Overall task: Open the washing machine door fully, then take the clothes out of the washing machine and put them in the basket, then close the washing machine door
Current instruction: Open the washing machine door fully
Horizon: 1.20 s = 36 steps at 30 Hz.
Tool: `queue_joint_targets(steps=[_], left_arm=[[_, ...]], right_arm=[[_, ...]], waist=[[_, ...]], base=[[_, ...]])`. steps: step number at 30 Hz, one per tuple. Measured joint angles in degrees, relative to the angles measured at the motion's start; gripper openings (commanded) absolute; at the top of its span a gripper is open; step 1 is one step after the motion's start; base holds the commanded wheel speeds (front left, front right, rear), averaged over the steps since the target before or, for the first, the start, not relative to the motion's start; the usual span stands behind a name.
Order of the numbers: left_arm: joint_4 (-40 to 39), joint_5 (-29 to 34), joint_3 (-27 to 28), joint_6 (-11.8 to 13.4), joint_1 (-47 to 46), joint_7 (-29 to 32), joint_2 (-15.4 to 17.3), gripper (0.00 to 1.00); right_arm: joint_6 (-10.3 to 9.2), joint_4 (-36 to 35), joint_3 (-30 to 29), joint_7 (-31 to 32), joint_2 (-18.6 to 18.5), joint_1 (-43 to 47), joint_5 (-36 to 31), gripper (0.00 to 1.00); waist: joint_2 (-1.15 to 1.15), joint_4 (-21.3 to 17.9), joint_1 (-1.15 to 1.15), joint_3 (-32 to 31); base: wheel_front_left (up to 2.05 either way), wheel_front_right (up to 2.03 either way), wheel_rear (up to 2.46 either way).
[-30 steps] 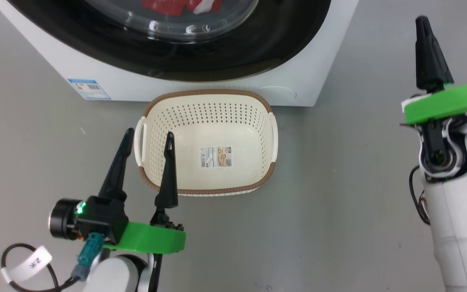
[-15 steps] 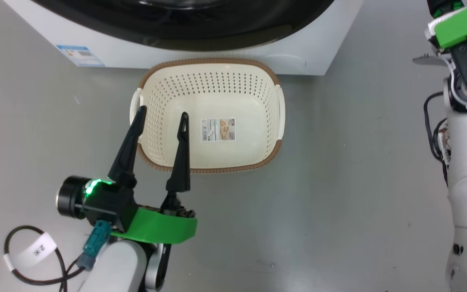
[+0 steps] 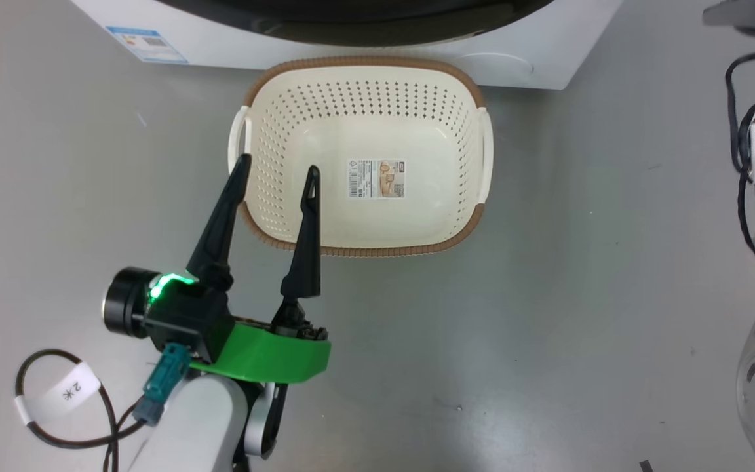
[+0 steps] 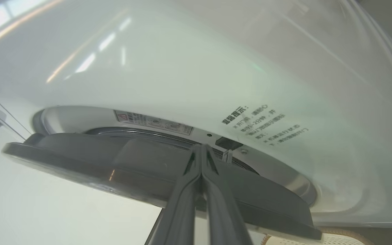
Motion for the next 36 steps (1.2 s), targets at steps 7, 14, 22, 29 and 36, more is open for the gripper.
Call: queue_joint_targets(steps=[7,14,22,29,36], left_arm=[[0.00,0.00,0.00,-0.07,-0.06,-0.38,-0.86,1.00],[0.01,0.01,0.01,-0.53,-0.09,-0.38,-1.23,1.00],[0.30,0.01,0.12,-1.25,-0.11,-0.38,-1.45,1.00],[0.30,0.01,0.12,-1.48,-0.16,-0.38,-1.64,1.00],[0.32,0.01,0.10,-1.48,-0.19,-0.38,-1.77,1.00]], right_arm=[[0.00,1.67,-0.91,2.57,-0.05,-3.24,-1.75,0.00],[0.00,3.10,-2.35,6.35,-0.14,-6.42,-5.08,0.00],[0.00,4.48,-4.94,11.13,-0.48,-9.36,-10.96,0.00],[0.00,5.05,-6.56,14.36,-0.55,-10.05,-13.38,0.00],[-0.10,5.60,-6.45,18.41,-1.20,-10.70,-12.39,0.00]], waist=[[0.00,1.42,0.00,0.84],[0.00,2.60,0.00,1.40],[0.00,3.66,0.00,1.84],[0.00,3.88,0.00,2.10],[0.00,4.02,0.00,1.77]], base=[[0.00,0.00,0.00],[0.00,0.00,0.00],[0.00,0.00,0.00],[0.00,0.00,0.00],[0.00,0.00,0.00]])
